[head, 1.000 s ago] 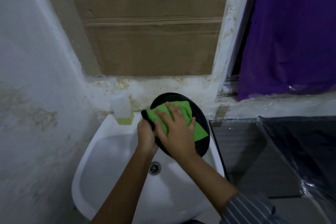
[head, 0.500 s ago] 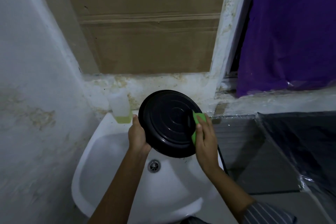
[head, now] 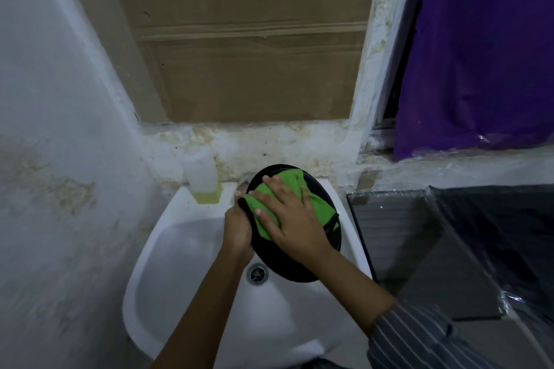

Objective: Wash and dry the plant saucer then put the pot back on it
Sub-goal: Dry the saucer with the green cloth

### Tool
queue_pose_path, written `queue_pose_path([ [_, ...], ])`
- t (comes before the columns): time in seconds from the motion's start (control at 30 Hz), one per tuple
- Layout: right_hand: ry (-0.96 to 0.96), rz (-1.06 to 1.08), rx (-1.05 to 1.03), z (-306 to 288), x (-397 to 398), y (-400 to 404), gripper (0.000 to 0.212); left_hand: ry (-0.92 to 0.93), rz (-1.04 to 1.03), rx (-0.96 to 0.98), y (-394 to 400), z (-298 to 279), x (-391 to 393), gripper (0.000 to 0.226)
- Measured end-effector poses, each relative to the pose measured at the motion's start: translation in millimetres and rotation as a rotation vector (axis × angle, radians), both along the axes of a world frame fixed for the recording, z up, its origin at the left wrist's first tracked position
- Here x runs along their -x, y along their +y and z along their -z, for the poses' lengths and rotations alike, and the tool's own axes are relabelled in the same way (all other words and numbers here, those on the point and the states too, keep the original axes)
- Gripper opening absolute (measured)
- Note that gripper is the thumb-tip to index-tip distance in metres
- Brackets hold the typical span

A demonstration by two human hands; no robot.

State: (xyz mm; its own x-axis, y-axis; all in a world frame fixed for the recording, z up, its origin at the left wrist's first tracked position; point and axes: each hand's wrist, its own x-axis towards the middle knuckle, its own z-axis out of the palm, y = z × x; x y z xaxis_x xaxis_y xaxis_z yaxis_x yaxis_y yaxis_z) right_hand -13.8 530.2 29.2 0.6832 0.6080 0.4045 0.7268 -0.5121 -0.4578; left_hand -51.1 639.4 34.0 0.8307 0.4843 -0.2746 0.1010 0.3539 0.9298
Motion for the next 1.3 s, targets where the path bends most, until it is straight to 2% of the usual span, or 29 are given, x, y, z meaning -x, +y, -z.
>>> queue_pose_path([
  [0.1,0.097,0.053,-0.041,-14,-25,5,0.039,0.015,-0.026,-0.118,-11,1,6,0.052],
  [0.3,0.284,0.240,-0.290,-10,-52,-11,0.034,-0.073,-0.025,-0.157,-8,1,14,0.040],
  [0.43,0.496,0.415,-0.426,13,-48,-32,0.032,-0.116,-0.099,-0.079,-7,8,17,0.035],
  [0.6,0.477,0.512,-0.659,33,-7,-34,0.038,-0.150,-0.205,0.018,-7,8,12,0.032],
  [0.7,0.394,0.506,-0.581,37,22,-26,0.048,-0.184,-0.265,0.075,-8,2,3,0.031],
  [0.8,0.097,0.354,-0.312,38,44,-15,0.049,-0.189,-0.294,0.157,-16,1,-2,0.033],
  [0.9,-0.186,0.281,-0.148,38,47,-9,0.047,-0.203,-0.213,0.111,-21,5,-1,0.039],
  [1.07,-0.354,0.172,-0.069,45,21,-37,0.048,-0.213,-0.225,0.212,-19,0,-5,0.037],
  [1.13,-0.246,0.200,-0.170,47,17,-40,0.048,-0.217,-0.224,0.224,-20,-3,-8,0.035],
  [1.23,0.170,0.363,-0.581,42,13,-34,0.044,-0.237,-0.202,0.182,-22,-7,-10,0.037],
  [1.3,0.335,0.443,-0.800,36,3,-32,0.045,-0.239,-0.189,0.155,-23,-8,-9,0.033],
])
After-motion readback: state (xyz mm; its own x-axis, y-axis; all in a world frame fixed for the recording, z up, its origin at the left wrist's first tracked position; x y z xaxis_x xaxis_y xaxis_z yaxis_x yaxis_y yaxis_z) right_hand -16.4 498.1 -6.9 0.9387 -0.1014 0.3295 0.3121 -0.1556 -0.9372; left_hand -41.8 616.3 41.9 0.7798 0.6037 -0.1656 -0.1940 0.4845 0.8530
